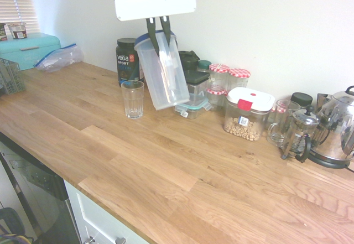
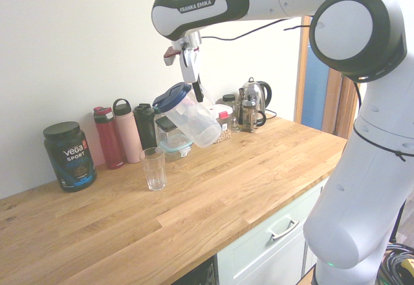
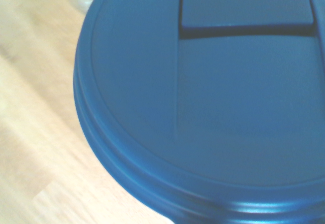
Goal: Pour me some water
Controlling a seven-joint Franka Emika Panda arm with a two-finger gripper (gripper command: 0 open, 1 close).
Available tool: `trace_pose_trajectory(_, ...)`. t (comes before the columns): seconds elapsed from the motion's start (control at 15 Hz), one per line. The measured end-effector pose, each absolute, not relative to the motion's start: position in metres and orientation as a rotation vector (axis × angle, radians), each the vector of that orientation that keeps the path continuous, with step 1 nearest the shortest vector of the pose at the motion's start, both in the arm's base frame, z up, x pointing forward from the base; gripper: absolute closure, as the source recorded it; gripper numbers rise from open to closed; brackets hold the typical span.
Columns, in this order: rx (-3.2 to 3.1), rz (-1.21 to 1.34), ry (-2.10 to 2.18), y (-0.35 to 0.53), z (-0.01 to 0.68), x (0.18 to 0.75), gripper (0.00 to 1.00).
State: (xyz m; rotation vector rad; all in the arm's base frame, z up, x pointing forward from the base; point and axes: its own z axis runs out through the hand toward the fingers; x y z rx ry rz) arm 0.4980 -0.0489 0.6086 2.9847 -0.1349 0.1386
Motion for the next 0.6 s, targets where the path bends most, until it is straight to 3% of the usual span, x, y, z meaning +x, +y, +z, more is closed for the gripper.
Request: trace_pose_trajectory(0.6,3.093,0.406,-0.839,-0.159,0.545,0.443,1.0)
